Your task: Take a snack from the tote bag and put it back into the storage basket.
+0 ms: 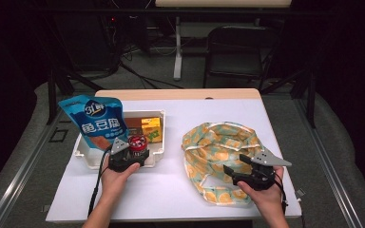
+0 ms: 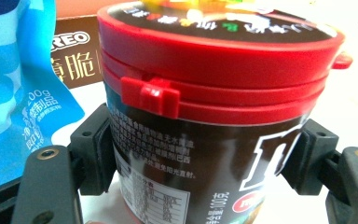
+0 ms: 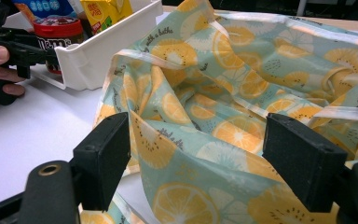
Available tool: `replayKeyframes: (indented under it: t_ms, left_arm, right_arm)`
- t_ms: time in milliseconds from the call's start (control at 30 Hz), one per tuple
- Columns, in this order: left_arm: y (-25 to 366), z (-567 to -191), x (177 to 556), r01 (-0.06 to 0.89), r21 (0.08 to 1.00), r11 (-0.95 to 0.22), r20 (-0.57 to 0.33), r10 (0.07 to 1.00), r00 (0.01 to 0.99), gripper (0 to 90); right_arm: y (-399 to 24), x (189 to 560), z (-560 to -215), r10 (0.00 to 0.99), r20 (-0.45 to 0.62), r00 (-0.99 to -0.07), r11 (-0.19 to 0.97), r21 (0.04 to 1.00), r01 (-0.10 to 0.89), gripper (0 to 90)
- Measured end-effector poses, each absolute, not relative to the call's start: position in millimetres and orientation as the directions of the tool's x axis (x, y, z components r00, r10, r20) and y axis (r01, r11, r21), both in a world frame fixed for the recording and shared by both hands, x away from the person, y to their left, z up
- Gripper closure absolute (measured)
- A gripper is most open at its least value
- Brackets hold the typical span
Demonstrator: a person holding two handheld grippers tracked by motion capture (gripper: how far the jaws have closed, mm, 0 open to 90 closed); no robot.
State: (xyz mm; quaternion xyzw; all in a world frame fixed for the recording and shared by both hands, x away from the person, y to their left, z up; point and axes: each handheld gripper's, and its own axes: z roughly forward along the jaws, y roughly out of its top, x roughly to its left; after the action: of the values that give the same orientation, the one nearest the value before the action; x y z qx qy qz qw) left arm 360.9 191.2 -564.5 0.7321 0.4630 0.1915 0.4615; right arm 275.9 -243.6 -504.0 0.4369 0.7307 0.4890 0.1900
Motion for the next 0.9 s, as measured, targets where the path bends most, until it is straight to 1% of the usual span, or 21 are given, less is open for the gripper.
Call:
replayKeyframes:
  t_ms: [167,267,333,500,633,700,733,900]
  left_arm:
    - [188.3,-565.0,364.3,0.528,0.831,-0.175,-0.145,0.848,0.510,25.5]
    - [182.1,-565.3,365.9,0.534,0.811,-0.240,-0.102,0.841,0.532,25.4]
    - [179.3,-565.3,365.8,0.531,0.806,-0.262,-0.082,0.839,0.539,25.3]
    - [181.3,-566.0,368.5,0.551,0.795,-0.254,-0.116,0.828,0.548,25.2]
    - [178.8,-564.8,365.3,0.535,0.798,-0.276,-0.082,0.831,0.550,24.0]
    - [180.7,-562.0,360.7,0.517,0.815,-0.262,-0.073,0.838,0.540,16.7]
    - [183.3,-559.6,357.6,0.506,0.825,-0.250,-0.073,0.842,0.535,15.1]
    - [202.0,-545.5,337.4,0.455,0.872,-0.180,-0.095,0.849,0.519,15.4]
  right_arm:
    - [-243.1,276.1,-504.6,0.826,0.148,-0.544,0.142,0.880,0.454,23.0]
    - [-243.2,276.1,-504.6,0.825,0.147,-0.545,0.142,0.880,0.454,23.1]
    - [-243.3,276.0,-504.5,0.827,0.148,-0.543,0.141,0.880,0.454,23.2]
    - [-243.7,276.7,-505.4,0.826,0.149,-0.543,0.142,0.877,0.458,23.4]
    - [-244.0,276.9,-505.7,0.825,0.150,-0.545,0.144,0.877,0.458,23.3]
    - [-244.6,277.0,-505.8,0.825,0.150,-0.544,0.143,0.877,0.458,23.2]
    - [-245.1,277.1,-505.8,0.827,0.148,-0.543,0.146,0.875,0.461,23.2]
    - [-245.1,278.2,-507.0,0.824,0.151,-0.546,0.147,0.875,0.462,23.2]
